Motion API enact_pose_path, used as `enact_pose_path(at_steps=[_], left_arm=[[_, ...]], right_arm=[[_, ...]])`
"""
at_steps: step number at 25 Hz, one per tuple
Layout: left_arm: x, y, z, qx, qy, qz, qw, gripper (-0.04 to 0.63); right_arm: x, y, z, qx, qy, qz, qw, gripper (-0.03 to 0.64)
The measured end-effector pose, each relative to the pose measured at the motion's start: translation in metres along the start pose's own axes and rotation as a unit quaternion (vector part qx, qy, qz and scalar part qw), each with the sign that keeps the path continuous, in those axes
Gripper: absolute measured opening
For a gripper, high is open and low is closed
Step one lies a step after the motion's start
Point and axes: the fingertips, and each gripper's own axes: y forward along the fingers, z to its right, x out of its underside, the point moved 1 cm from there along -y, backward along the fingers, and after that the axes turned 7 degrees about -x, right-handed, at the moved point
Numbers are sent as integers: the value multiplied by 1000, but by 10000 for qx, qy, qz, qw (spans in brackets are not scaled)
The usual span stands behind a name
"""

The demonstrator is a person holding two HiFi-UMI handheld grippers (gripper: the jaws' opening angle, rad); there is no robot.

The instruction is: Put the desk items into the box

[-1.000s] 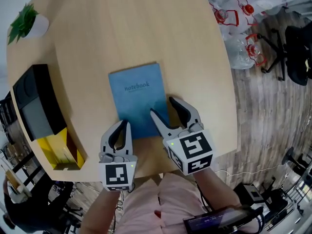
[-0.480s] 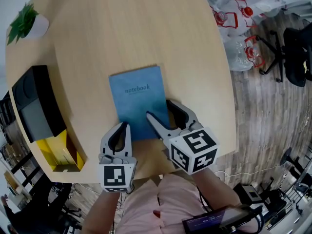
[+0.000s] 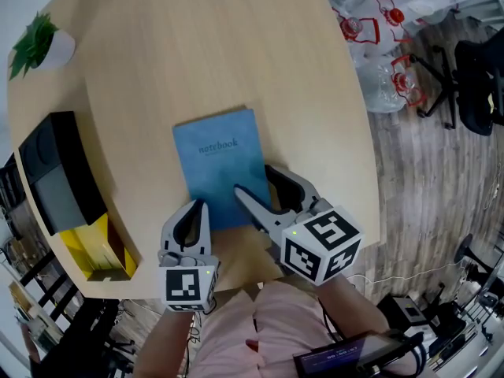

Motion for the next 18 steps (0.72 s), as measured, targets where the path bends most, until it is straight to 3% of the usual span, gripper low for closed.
enact_pose_path(at_steps=[7,14,16,18], left_arm=[[1,0,0,16,-13,27,10000,18],[1,0,0,17,11,71,10000,18],[1,1,0,10,20,92,10000,18],[1,1,0,-4,17,124,9999,18]], right_arm=[[-9,-4,-16,-395,-55,322,9987,219],[-1,-1,16,246,95,78,9996,128],[-3,-3,17,299,101,138,9994,52],[-6,-5,12,208,115,266,9994,41]])
